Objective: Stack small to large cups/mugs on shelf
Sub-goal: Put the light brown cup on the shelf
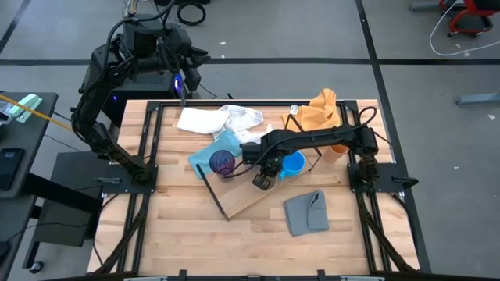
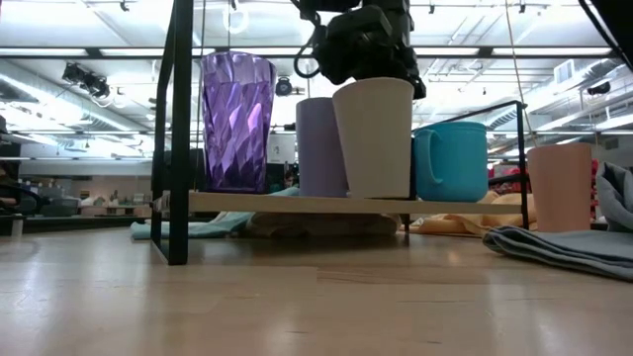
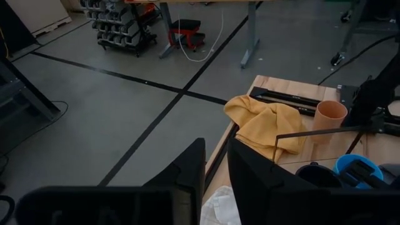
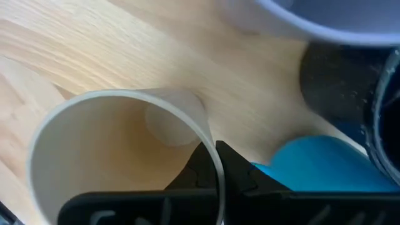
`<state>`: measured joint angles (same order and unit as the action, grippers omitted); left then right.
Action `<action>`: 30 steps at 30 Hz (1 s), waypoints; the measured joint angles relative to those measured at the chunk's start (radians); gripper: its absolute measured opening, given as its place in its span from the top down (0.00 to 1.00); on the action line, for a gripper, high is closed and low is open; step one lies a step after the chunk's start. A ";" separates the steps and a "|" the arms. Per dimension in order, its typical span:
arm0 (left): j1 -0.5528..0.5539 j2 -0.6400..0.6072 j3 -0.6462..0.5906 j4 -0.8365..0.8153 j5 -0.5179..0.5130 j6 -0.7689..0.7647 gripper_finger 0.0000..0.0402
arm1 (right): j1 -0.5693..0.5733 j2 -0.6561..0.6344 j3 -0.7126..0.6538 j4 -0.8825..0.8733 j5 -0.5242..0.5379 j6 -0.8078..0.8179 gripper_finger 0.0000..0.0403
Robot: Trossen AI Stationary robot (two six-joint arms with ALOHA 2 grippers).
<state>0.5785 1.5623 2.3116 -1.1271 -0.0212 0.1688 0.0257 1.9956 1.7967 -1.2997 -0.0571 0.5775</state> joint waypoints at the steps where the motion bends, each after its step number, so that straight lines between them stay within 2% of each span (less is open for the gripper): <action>1: 0.000 0.000 0.000 0.000 0.000 0.000 0.82 | 0.001 0.002 0.006 0.005 0.000 -0.002 1.00; 16: 0.000 0.000 0.000 0.000 0.000 -0.001 0.81 | -0.005 0.006 0.016 0.024 0.003 -0.023 0.99; 25: 0.000 0.000 0.000 0.000 0.000 -0.001 0.79 | -0.005 0.007 0.016 0.026 -0.022 -0.023 0.84; 30: 0.000 0.000 0.000 -0.001 0.000 -0.001 0.79 | -0.005 0.007 0.016 0.034 -0.022 -0.023 0.79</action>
<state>0.5783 1.5623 2.3116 -1.1278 -0.0212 0.1673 0.0208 2.0029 1.8130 -1.2662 -0.0789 0.5541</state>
